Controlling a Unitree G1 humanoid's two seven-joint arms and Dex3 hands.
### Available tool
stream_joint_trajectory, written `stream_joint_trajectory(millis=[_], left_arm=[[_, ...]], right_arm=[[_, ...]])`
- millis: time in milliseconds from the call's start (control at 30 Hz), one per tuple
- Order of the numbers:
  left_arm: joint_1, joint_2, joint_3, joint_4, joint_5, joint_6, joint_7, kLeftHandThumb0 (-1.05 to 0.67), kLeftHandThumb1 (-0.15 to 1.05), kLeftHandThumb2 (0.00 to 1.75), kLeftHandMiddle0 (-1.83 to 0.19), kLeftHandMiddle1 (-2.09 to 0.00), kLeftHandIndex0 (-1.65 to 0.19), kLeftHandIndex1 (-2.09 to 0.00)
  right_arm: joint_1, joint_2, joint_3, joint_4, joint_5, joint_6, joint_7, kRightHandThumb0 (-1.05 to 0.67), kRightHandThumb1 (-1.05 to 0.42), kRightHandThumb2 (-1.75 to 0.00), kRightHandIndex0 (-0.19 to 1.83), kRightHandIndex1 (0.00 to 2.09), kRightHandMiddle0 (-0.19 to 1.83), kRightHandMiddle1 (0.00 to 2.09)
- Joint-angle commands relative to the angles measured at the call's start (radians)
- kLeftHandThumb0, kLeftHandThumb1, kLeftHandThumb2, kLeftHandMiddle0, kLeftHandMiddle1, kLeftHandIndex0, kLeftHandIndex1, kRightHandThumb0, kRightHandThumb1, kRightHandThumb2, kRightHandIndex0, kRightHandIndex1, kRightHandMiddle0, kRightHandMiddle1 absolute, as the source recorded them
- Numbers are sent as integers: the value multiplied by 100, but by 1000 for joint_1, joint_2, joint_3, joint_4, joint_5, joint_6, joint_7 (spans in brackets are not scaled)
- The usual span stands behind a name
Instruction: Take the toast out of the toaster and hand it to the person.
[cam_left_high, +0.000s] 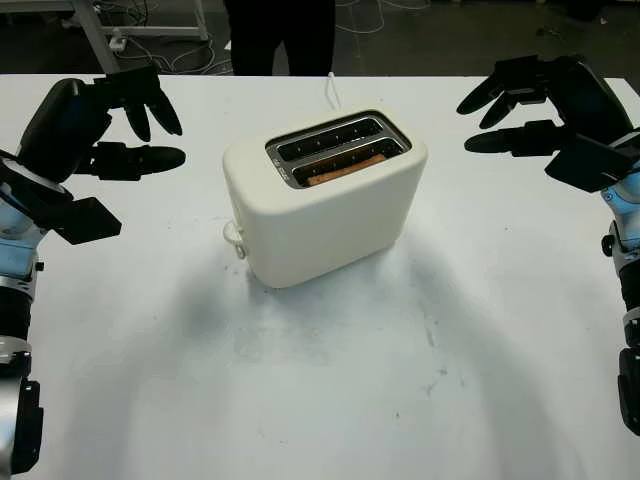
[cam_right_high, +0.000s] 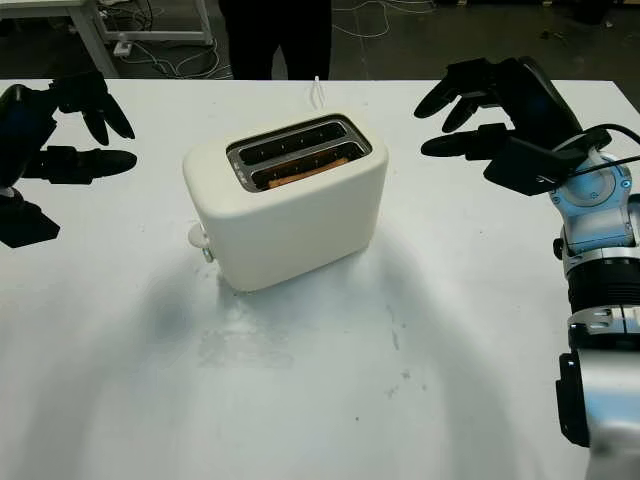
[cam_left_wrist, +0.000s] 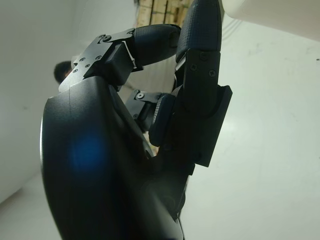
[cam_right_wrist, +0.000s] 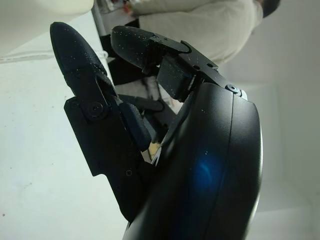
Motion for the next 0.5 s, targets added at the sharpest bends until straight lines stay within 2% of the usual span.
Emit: stream_joint_trajectory(millis=[0, 167, 467], left_arm=[[16, -5, 7, 14, -19, 5, 6, -75, 92, 31, -66, -169, -48, -153], [20, -6, 12, 21, -27, 10, 4, -76, 92, 31, -66, -169, -48, -152], [24, -9, 9, 27, -21, 5, 21, -75, 92, 30, -66, -171, -48, -154]], right_arm=[[7, 2, -2, 17, -2, -34, -11, -71, -79, -2, 94, 101, 88, 71], [-3, 1, -1, 63, 0, -89, -9, -66, -80, -1, 95, 98, 88, 71], [-11, 5, 4, 96, -3, -106, -9, -68, -80, -1, 97, 96, 93, 70]])
